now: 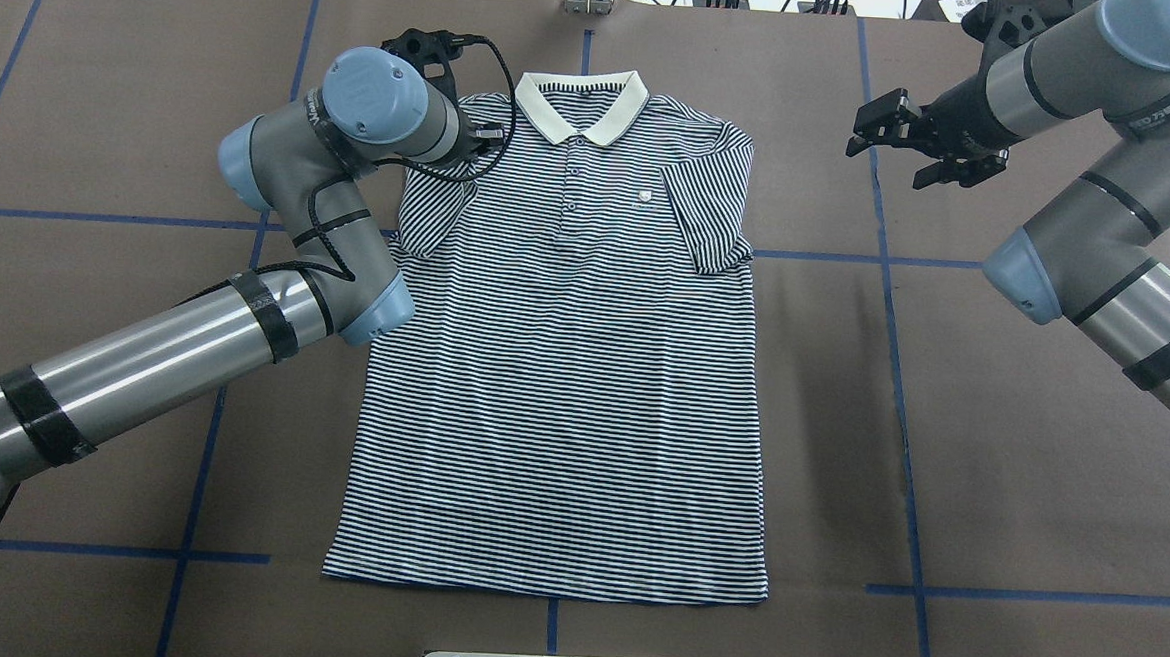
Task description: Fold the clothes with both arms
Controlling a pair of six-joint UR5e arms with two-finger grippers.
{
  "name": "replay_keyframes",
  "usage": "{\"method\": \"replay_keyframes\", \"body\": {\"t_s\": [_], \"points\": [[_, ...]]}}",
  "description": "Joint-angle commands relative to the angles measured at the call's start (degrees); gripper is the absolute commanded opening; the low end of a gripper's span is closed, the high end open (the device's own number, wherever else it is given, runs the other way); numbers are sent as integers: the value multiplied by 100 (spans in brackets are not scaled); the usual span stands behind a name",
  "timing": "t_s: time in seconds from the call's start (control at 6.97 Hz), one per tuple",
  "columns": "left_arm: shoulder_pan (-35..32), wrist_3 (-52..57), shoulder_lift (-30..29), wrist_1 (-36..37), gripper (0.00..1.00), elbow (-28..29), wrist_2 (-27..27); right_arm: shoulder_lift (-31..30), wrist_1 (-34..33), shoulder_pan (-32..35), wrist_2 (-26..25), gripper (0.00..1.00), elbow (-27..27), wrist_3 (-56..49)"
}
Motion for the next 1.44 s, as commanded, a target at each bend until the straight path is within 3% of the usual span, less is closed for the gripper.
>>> {"method": "replay_keyframes", "body": {"t_s": [0.0, 0.29, 0.43, 0.57, 0.72, 0.86, 1.0, 1.15, 1.29], "points": [[14, 15, 144, -204, 37, -26, 59, 45, 11, -59, -9, 100, 32, 67], [23, 32, 514, -373, 61, -683, -19, 186, -15, -313, -70, 100, 294, 364], [58, -11, 523, -320, 67, -1016, -81, 143, -33, -645, -410, 100, 688, 958], [267, -29, 915, -407, 67, -1524, -177, -75, -163, -1197, -944, 100, 1310, 1573], [269, -20, 1441, -364, 60, -2312, -361, -338, -461, -1716, -1463, 100, 1812, 1980], [278, -20, 1655, -407, 60, -2607, -415, -506, -1142, -2356, -1990, 100, 2391, 2419], [278, -11, 1674, -408, 60, -2715, -433, -769, -1471, -2772, -2230, 99, 2910, 2762], [269, -20, 1675, -364, 60, -2751, -442, -1137, -1500, -3428, -2807, 95, 3220, 3497], [295, -20, 1901, -338, 70, -2916, -538, -1193, -1997, -4079, -3596, 91, 3458, 4070]]}}
